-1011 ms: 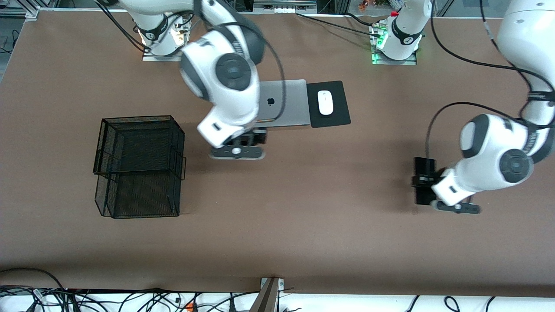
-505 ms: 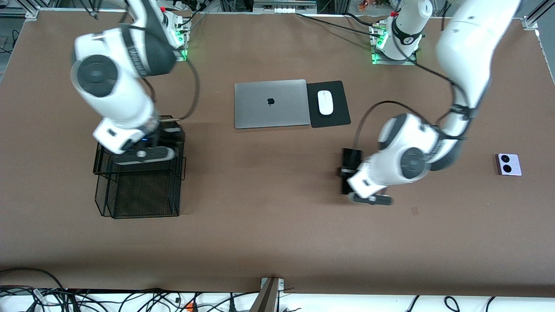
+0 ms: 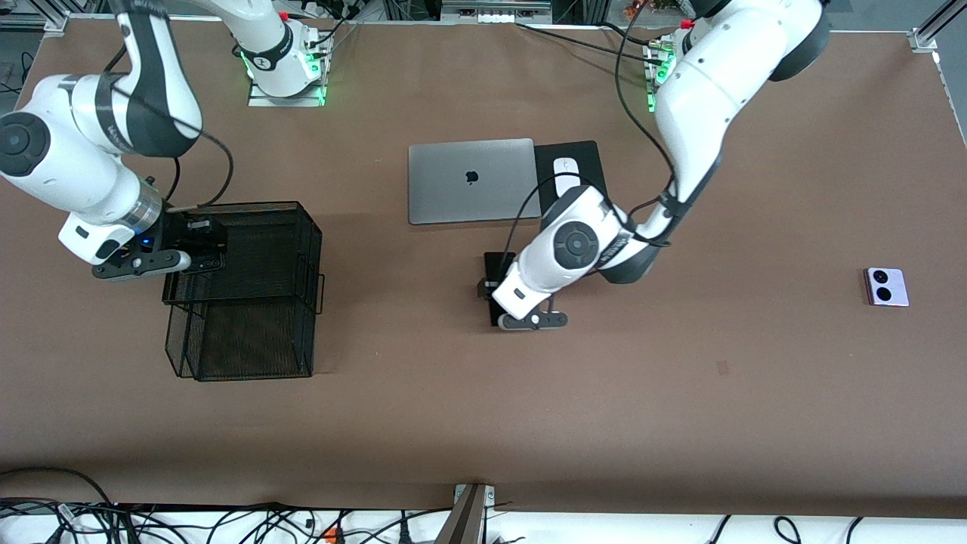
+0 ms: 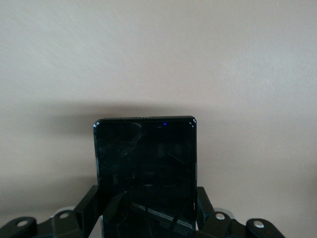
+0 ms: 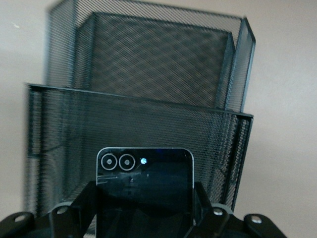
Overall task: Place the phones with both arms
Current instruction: 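Drop the flip phone into the organizer while the left gripper sets down the tall phone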
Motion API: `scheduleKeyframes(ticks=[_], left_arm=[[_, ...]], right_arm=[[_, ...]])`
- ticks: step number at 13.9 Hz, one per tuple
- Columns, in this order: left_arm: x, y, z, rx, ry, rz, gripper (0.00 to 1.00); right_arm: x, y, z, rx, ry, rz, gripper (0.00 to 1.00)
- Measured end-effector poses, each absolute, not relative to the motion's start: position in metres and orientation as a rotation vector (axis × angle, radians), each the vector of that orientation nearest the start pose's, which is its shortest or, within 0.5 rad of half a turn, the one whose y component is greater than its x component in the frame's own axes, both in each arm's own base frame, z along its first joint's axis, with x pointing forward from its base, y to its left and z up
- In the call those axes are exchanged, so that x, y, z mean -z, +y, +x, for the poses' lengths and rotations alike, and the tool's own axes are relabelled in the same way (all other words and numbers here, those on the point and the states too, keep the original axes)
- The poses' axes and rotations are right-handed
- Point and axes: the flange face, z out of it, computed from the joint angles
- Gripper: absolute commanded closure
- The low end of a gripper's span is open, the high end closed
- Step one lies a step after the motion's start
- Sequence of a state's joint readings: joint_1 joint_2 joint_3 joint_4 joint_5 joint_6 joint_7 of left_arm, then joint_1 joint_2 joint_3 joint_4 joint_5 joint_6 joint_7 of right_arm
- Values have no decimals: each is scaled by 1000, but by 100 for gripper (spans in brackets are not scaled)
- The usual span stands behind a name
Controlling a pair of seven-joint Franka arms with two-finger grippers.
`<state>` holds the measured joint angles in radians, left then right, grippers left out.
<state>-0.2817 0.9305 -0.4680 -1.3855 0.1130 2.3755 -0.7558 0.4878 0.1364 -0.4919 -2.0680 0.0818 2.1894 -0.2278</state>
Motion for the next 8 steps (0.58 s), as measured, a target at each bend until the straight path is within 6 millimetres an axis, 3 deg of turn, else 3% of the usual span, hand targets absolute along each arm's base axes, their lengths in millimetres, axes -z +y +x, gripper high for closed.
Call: scheduleKeyframes(ticks=[3, 6, 7, 8], left_arm=[[-194, -470, 581, -134, -219, -3448, 67], [-179, -481, 569, -115, -195, -3430, 66], [-172, -484, 566, -96, -189, -3424, 63], [-172, -486, 566, -80, -194, -3420, 44]], right_arm=[[-343, -5, 567, -22, -222, -3121, 100], [-321, -10, 570, -41, -182, -3126, 100], [-316, -14, 570, -43, -172, -3133, 100], [-312, -19, 571, -47, -163, -3140, 100]])
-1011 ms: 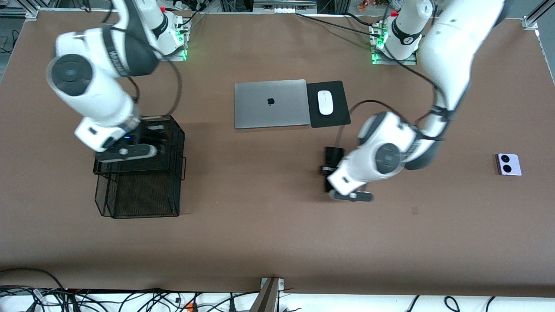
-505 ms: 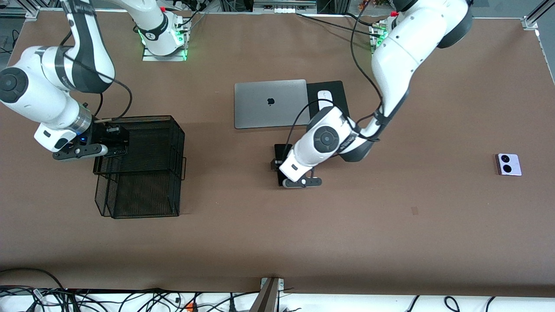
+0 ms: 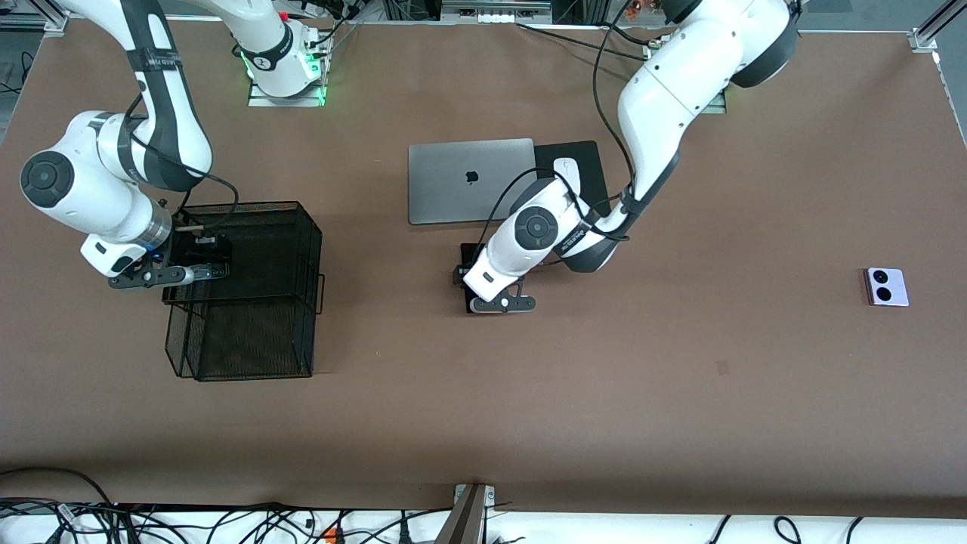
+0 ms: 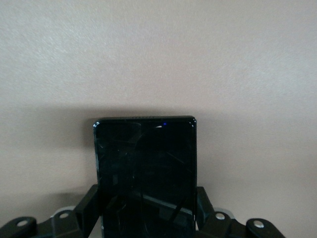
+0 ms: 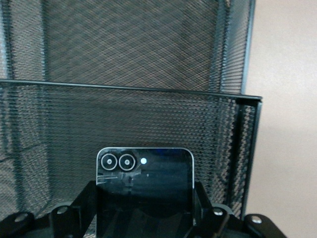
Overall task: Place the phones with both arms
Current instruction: 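Drop the flip phone into the organizer while the left gripper sets down the tall phone, then grasp the tall phone with the right gripper while the left gripper grasps the white phone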
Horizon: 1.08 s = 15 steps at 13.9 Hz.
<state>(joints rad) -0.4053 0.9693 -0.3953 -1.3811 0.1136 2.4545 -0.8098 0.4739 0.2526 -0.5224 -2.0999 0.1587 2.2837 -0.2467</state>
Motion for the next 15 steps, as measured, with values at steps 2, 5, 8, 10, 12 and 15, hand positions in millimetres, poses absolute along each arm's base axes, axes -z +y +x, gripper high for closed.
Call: scheduleKeyframes(ticks=[2, 5, 8, 10, 12, 15], left_arm=[[-172, -487, 565, -74, -201, -3417, 0], [-174, -486, 569, -55, -210, -3422, 0], [-186, -478, 582, -18, -239, -3428, 0], [-204, -458, 597, -25, -274, -3403, 0], [-227, -427, 609, -115, -287, -3313, 0], [-266, -376, 624, -158, -174, -3164, 0]], right_arm=[[-309, -27, 571, -49, -150, -3146, 1], [-317, -31, 577, -21, -141, -3151, 0], [-339, -27, 590, -21, -153, -3144, 0], [-364, -23, 600, -45, -167, -3132, 0], [-391, -17, 609, -65, -171, -3122, 0], [-431, 2, 618, -103, -90, -3112, 0]])
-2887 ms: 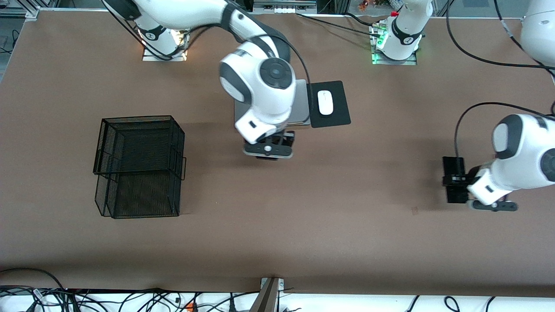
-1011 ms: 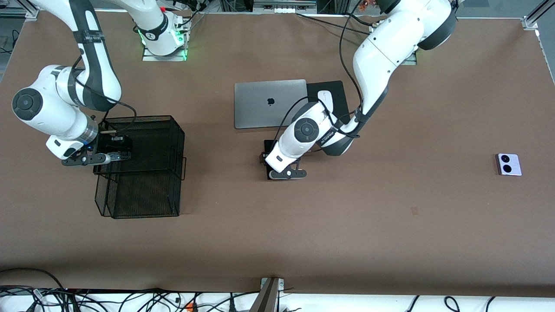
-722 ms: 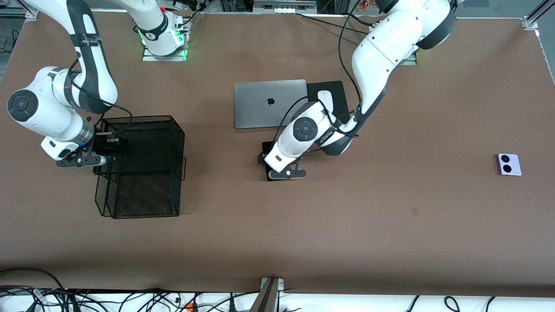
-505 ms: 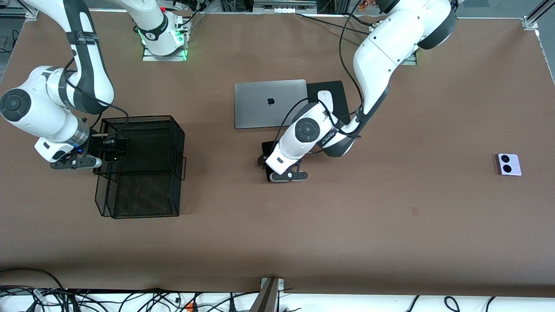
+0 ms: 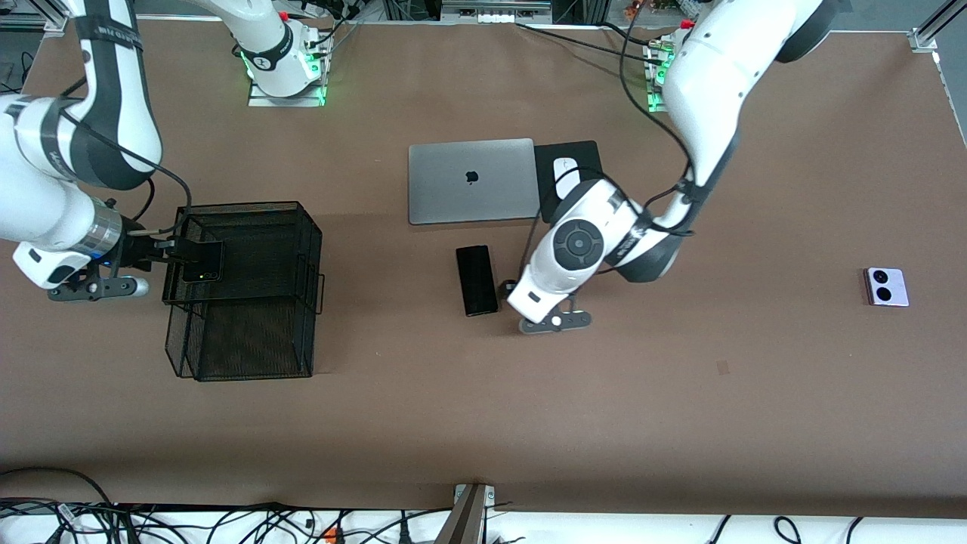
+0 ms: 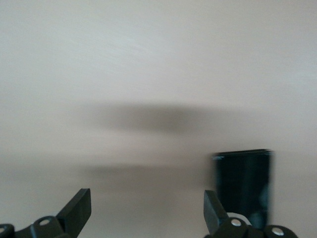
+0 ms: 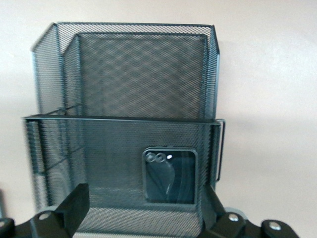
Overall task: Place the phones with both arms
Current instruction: 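Grasp the tall phone with the right gripper while the left gripper grasps the white phone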
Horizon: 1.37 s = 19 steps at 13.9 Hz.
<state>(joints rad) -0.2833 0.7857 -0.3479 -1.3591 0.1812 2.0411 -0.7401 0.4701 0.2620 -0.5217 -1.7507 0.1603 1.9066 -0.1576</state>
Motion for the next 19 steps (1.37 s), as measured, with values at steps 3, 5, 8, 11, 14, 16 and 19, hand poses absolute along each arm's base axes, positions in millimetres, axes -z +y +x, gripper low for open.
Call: scheduleKeyframes(ticks=[3, 5, 8, 11, 14, 16, 19], left_arm=[[-302, -310, 642, -155, 5, -3004, 0], [-323, -266, 654, -139, 51, -2910, 0], [-344, -192, 675, -151, -22, -2870, 0], [-359, -83, 696, -189, 40, -2890, 0], [-367, 11, 700, -224, 40, -2904, 0], [-363, 73, 695, -270, 43, -2916, 0], [-350, 173, 676, -330, 95, -2950, 0]], right_arm=[[-455, 68, 623, -102, -59, -3098, 0], [-457, 131, 619, -101, -51, -3098, 0], [-448, 231, 611, -97, -67, -3127, 0], [-422, 328, 598, -122, -70, -3120, 0], [-396, 410, 588, -119, -116, -3105, 0], [-381, 447, 579, -111, -179, -3099, 0], [-363, 481, 564, -82, -288, -3105, 0]])
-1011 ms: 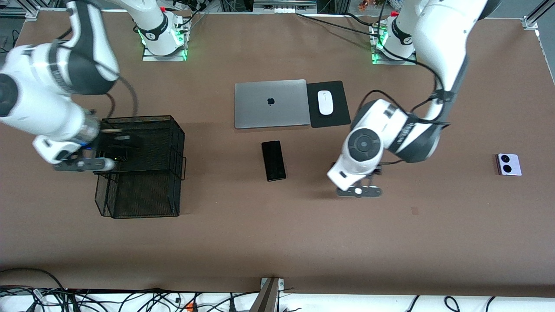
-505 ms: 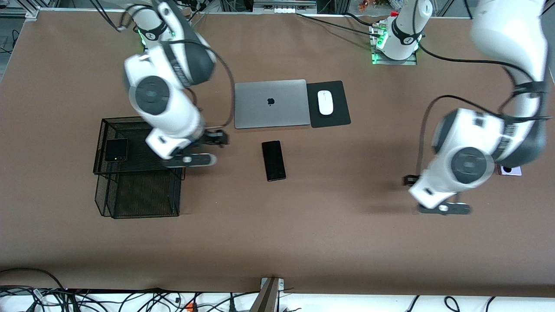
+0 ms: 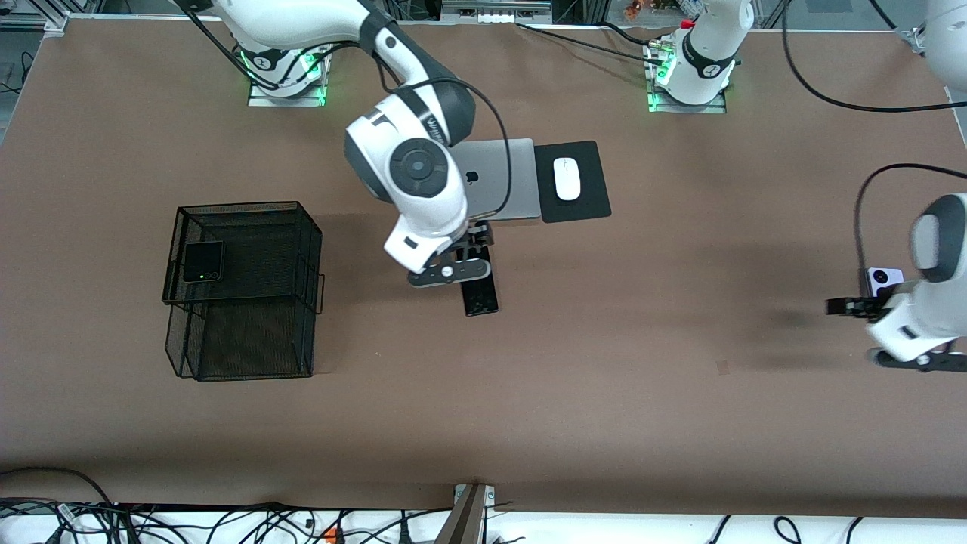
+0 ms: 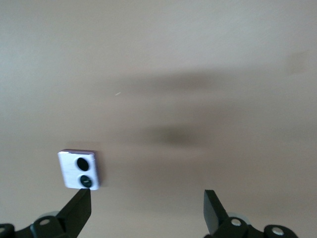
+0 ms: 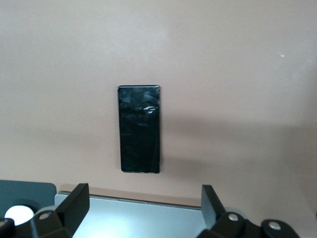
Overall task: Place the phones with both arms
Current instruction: 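Grasp the tall phone with the right gripper while the left gripper grasps the white phone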
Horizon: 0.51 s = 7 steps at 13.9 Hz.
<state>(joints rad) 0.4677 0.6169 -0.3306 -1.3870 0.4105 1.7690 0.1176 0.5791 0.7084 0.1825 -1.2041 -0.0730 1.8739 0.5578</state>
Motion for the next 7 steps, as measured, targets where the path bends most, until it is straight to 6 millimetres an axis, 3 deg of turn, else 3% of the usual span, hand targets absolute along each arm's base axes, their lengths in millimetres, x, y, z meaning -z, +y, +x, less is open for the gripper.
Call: scheduleKeyframes(ticks=[2, 4, 6, 7], left_arm=[[-333, 232, 664, -301, 160, -2979, 0], [-302, 285, 650, -228, 220, -3006, 0], [-261, 323, 634, -115, 259, -3023, 0], [-244, 332, 625, -81, 266, -3031, 0]], right_arm=[[-347, 493, 557, -67, -346, -3119, 0], [-323, 501, 554, -38, -394, -3129, 0], [-292, 507, 550, -15, -450, -3138, 0], [-279, 509, 548, -10, -477, -3145, 0]])
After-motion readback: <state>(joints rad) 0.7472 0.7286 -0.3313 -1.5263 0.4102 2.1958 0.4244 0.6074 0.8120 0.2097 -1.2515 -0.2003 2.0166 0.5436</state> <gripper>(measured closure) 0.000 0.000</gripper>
